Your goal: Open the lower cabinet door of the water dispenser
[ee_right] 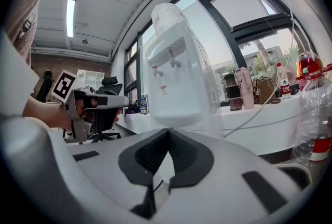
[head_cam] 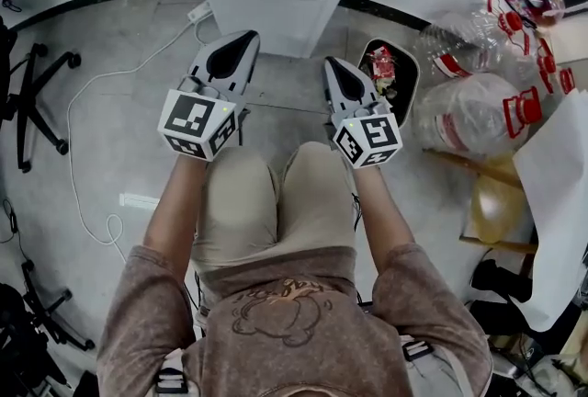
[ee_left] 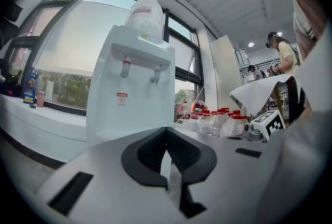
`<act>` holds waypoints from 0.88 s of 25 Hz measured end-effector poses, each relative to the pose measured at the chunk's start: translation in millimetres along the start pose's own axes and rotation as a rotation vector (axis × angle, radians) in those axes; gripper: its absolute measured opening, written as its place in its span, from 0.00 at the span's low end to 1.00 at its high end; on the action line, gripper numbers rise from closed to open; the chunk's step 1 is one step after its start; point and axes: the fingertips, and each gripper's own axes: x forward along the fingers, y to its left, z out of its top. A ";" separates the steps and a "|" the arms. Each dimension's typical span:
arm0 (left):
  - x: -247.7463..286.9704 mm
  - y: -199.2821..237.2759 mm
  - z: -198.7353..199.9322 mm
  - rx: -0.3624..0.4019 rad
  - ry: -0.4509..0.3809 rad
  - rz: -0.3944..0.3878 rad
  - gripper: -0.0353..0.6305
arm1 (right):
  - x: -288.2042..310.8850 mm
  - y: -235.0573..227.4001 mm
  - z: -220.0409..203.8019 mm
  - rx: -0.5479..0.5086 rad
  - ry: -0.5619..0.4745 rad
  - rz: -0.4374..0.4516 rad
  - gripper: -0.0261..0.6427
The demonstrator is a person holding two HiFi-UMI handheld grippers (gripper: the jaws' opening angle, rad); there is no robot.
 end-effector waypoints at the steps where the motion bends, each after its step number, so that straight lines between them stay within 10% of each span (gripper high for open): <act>1: -1.2 -2.8 -1.5 -0.002 0.002 0.003 0.07 | -1.6 0.9 -1.3 -0.005 0.004 0.003 0.05; 8: -6.2 -20.2 -7.0 0.010 0.005 0.008 0.07 | -11.9 0.2 -0.2 0.001 -0.022 0.000 0.05; 22: -1.0 -35.6 -7.4 0.031 0.000 0.004 0.07 | -10.3 -5.9 -11.5 0.057 -0.001 0.062 0.56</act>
